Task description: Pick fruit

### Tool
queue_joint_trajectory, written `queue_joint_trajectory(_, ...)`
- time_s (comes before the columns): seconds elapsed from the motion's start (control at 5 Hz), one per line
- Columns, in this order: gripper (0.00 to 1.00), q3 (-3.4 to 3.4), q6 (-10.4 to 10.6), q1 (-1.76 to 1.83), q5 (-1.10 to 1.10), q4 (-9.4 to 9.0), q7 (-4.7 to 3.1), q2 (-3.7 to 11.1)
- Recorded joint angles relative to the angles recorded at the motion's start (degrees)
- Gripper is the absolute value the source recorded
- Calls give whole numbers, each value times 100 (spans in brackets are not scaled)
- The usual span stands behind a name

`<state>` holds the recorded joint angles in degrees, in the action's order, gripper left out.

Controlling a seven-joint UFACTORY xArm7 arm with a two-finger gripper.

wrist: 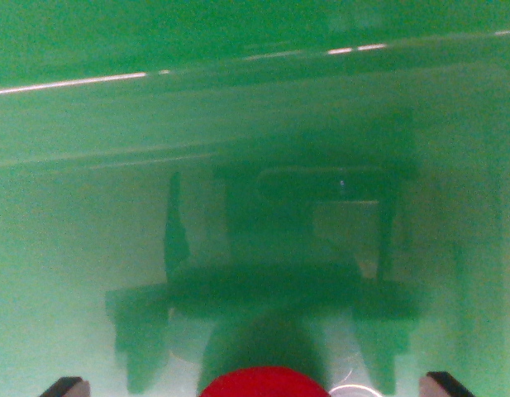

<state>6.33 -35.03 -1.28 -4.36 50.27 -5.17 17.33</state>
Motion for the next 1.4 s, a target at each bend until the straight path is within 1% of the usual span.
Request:
queue_joint_trajectory(0.2,0,0,0,0,0,0,0,0)
queue_joint_trajectory(0.4,100,0,0,0,0,0,0,0)
queue_joint_trajectory(1.4,100,0,-5,0,0,3,0,-2)
